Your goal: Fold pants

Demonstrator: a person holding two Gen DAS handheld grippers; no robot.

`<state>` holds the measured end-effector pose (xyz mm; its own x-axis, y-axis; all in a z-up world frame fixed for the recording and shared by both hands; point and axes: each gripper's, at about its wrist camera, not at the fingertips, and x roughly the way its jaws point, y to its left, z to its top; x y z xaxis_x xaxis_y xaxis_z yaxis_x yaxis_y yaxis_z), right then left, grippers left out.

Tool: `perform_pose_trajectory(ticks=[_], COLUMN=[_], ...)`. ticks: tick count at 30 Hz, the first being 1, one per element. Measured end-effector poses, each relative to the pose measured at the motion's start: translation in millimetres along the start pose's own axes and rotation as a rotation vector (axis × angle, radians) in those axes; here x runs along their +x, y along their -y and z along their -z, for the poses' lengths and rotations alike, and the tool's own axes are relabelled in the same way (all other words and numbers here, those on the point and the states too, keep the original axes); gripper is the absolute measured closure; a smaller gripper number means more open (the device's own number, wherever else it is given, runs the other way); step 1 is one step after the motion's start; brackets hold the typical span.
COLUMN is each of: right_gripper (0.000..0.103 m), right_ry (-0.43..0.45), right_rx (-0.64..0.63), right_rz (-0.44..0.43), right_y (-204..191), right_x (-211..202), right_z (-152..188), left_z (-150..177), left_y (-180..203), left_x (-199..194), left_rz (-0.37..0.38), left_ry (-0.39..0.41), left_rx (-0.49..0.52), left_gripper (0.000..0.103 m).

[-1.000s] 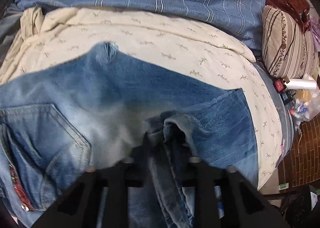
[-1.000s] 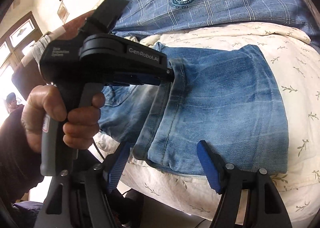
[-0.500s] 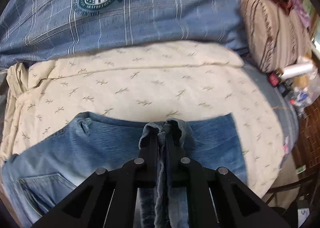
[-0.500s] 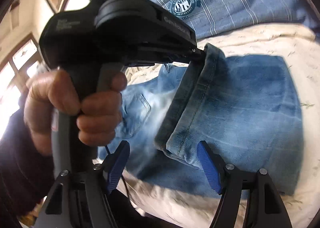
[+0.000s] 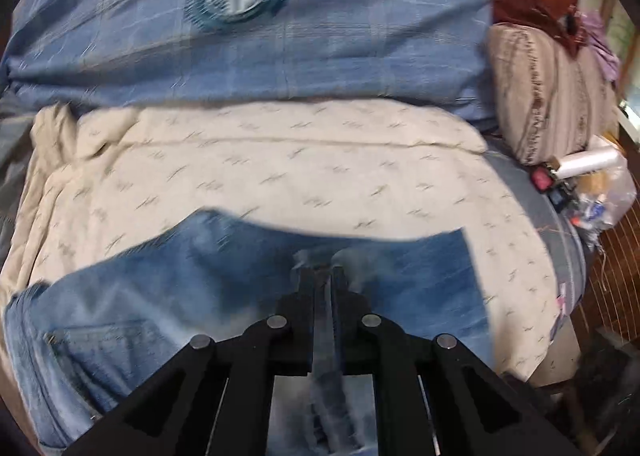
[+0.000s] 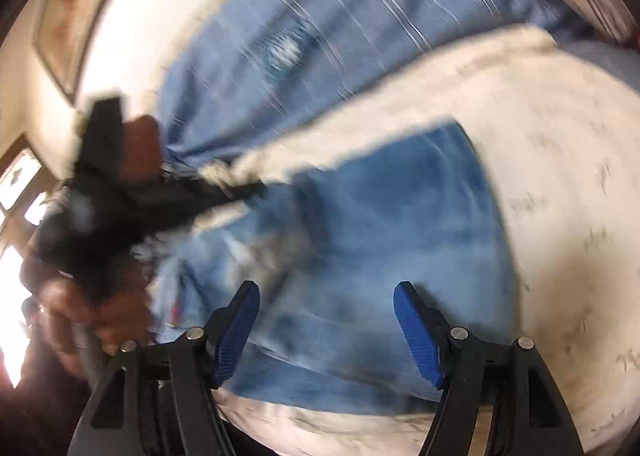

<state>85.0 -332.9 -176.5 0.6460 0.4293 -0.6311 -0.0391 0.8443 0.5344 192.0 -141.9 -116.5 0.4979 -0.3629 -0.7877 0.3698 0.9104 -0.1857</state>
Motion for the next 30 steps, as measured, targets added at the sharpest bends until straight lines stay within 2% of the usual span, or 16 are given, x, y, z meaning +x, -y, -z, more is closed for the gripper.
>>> perform_pose_trajectory(ticks=[2,4,7,10,13,15,16,17,18,19,20,21,25,26,28,30], right_gripper=[0.044,0.044,0.044,0.046,0.046,0.046,0.045,0.045,0.046,0.046,0.046,0.046,0.046,0.046,0.045,0.045], right_ry=[-0.031,-0.033,-0.041,-0.013,0.063,0.033,-0.046,-0.06,-0.041,-0.043,-0.044,-0.037,0.047,0.058,0.062,0.049], right_rx=[-0.082,-0.171,-0.237,-0.235,-0.25,-0.239,-0.215,-0.243,-0.307,-0.331,-0.323,-0.307,-0.283,-0.28,-0.262,-0.238], right_rz=[0.087,0.127,0.151,0.135,0.141,0.15,0.146,0.182,0.222,0.221,0.203,0.195,0.131,0.121,0.084,0.022], right_y=[-5,-15,-20,-18,-24,-24,-21,-26,-38,-44,-47,-49,-60,-63,-69,-79], right_x=[8,10,7,-2,-15,-4,11,22,23,21,21,20,10,9,10,9], right_z=[7,15,23,21,16,13,14,16,17,20,20,20,15,16,15,16], left_z=[-6,-10,-6,-1,3,9,15,22,29,40,49,59,102,113,136,154], left_y=[14,21,15,10,3,-5,-11,-17,-23,-34,-43,-55,-113,-131,-166,-193], left_x=[10,34,65,68,59,38,21,7,-6,-24,-40,-56,-133,-150,-177,-188], left_rz=[-0.011,-0.084,-0.19,-0.23,-0.195,-0.157,-0.139,-0.137,-0.134,-0.131,-0.133,-0.14,-0.231,-0.262,-0.319,-0.316], left_ry=[0.001,-0.046,-0.132,-0.133,-0.135,-0.086,-0.041,-0.012,0.006,0.029,0.052,0.078,0.194,0.213,0.225,0.203], left_rx=[0.031,0.047,0.05,0.051,0.017,-0.03,-0.046,-0.059,-0.07,-0.085,-0.096,-0.108,-0.15,-0.174,-0.25,-0.331], left_gripper=[0.096,0.096,0.093,0.093,0.093,0.093,0.089,0.085,0.072,0.056,0.048,0.034,0.023,0.014,0.01,0.01])
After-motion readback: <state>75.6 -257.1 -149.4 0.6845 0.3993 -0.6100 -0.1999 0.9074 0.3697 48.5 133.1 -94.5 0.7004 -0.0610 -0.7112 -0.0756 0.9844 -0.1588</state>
